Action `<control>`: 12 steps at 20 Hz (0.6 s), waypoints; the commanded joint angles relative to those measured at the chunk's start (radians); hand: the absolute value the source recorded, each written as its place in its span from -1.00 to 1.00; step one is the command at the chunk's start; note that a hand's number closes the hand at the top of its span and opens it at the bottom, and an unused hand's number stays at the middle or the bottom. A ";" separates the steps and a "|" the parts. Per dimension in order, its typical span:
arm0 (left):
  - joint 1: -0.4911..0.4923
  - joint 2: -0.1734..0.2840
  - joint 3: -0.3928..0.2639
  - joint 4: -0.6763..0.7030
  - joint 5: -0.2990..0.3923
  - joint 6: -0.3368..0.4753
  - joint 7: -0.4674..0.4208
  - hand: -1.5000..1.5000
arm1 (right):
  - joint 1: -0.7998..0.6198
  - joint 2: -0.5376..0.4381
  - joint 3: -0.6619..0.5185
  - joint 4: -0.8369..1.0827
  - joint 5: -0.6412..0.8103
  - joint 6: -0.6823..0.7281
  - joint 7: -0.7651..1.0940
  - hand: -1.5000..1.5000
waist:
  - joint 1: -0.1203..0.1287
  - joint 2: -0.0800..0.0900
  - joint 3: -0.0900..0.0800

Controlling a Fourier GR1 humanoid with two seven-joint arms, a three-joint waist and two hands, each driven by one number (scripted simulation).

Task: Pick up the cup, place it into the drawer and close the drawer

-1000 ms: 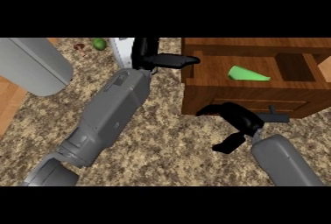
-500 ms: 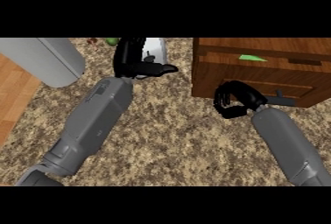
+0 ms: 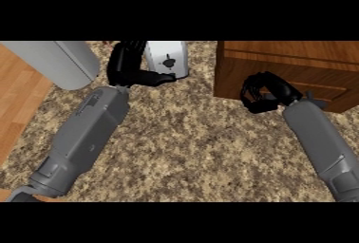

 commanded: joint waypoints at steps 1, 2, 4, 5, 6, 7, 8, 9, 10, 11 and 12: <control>0.021 0.009 -0.011 -0.025 0.003 -0.031 0.023 -1.00 | -0.158 -0.091 -0.101 0.073 -0.026 -0.058 0.057 1.00 | 0.032 0.016 -0.003; 0.034 0.007 -0.006 -0.032 0.008 -0.024 0.017 -1.00 | -0.162 -0.107 -0.099 0.073 -0.025 -0.040 0.066 1.00 | 0.042 0.014 -0.004; 0.041 0.021 -0.009 -0.038 0.005 -0.047 0.011 -1.00 | -0.172 -0.111 -0.112 0.059 -0.042 -0.035 0.072 1.00 | 0.050 0.019 -0.005; 0.025 0.031 -0.004 -0.045 0.007 -0.049 0.017 -1.00 | -0.155 -0.125 -0.113 0.055 -0.046 -0.025 0.052 1.00 | 0.049 0.022 -0.003; 0.034 0.022 -0.013 -0.048 0.000 -0.041 0.014 -1.00 | -0.164 -0.115 -0.117 0.051 -0.052 -0.027 0.066 1.00 | 0.052 0.019 -0.004; 0.043 0.032 -0.012 -0.047 -0.002 -0.050 0.005 -1.00 | -0.164 -0.130 -0.119 0.046 -0.057 -0.007 0.060 1.00 | 0.053 0.023 -0.004; 0.060 0.036 -0.016 -0.046 0.000 -0.064 0.014 -1.00 | -0.167 -0.153 -0.120 0.035 -0.061 0.016 0.060 1.00 | 0.064 0.022 -0.005; 0.060 0.026 -0.010 -0.044 0.008 -0.064 0.012 -1.00 | -0.158 -0.151 -0.121 0.031 -0.064 0.016 0.049 1.00 | 0.051 0.028 -0.005; 0.055 0.025 -0.013 -0.044 0.005 -0.061 0.014 -1.00 | -0.177 -0.138 -0.125 0.021 -0.075 0.023 0.067 1.00 | 0.059 0.027 -0.006; 0.060 0.042 -0.011 -0.056 0.009 -0.084 0.015 -1.00 | -0.164 -0.151 -0.128 0.020 -0.079 0.035 0.067 1.00 | 0.068 0.024 -0.006; 0.062 0.024 -0.013 -0.063 0.010 -0.070 0.013 -1.00 | -0.158 -0.160 -0.137 0.014 -0.092 0.046 0.055 1.00 | 0.061 0.020 -0.005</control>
